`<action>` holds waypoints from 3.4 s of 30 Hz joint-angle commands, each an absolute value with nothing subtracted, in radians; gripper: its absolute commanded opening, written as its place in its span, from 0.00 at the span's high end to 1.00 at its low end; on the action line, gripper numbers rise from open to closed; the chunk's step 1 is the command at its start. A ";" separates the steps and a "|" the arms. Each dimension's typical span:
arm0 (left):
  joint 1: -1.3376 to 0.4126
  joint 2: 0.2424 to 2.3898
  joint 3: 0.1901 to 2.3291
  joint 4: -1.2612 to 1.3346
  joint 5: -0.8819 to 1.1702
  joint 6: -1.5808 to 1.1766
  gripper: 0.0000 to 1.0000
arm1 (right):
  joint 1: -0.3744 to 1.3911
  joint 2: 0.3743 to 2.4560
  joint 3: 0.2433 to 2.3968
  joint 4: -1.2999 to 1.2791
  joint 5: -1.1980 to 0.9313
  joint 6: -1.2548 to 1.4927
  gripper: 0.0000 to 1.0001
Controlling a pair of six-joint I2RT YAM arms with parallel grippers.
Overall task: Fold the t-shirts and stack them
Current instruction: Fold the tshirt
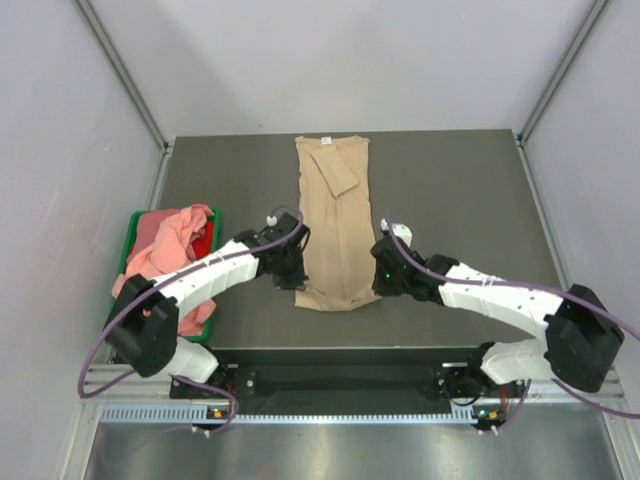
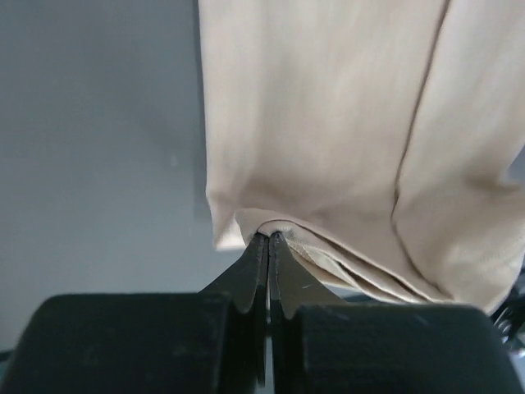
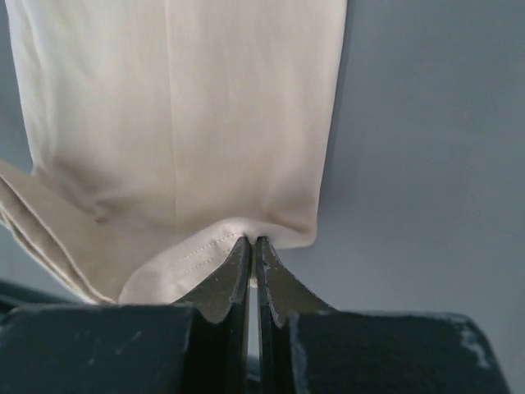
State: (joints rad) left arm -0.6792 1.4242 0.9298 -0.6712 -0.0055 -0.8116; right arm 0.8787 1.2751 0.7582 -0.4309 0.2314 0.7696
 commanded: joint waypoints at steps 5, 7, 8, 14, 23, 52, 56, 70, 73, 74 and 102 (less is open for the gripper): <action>-0.569 1.610 1.207 -0.661 -0.047 -0.623 1.00 | 0.741 1.475 1.000 -0.403 0.193 0.539 1.00; -0.551 1.678 1.265 -0.667 -0.077 -0.604 1.00 | 0.706 1.547 1.072 -0.414 0.181 0.505 1.00; -0.543 1.704 1.328 -0.681 -0.078 -0.592 1.00 | 0.693 1.569 1.097 -0.416 0.176 0.493 1.00; -0.486 1.870 1.543 -0.702 -0.098 -0.551 1.00 | 0.634 1.736 1.304 -0.446 0.166 0.417 1.00; -0.394 2.055 1.782 -0.700 -0.074 -0.531 1.00 | 0.548 1.963 1.626 -0.551 0.169 0.348 1.00; -0.281 2.273 1.954 -0.440 0.123 -0.465 1.00 | 0.417 2.263 2.020 -0.552 0.005 0.192 0.99; -0.275 2.292 1.971 -0.440 0.091 -0.465 0.97 | 0.410 2.299 2.046 -0.532 -0.026 0.189 0.95; -0.265 2.200 1.958 -0.471 -0.008 -0.387 0.76 | 0.342 2.231 2.103 -0.568 -0.026 0.195 0.70; -0.271 2.148 1.862 -0.396 0.090 -0.394 0.76 | 0.348 2.178 2.028 -0.552 -0.049 0.210 0.76; -0.272 2.138 1.841 -0.378 0.107 -0.394 0.77 | 0.354 2.165 1.985 -0.532 -0.057 0.215 0.80; -0.279 2.437 2.060 -0.356 0.037 -0.317 0.82 | 0.338 2.376 2.010 -0.434 -0.057 0.307 0.88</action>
State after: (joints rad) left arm -0.2813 2.4218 2.0201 -0.3828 0.0834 -0.3298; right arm 0.3676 2.3653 1.9732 -0.4561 -0.0799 0.2852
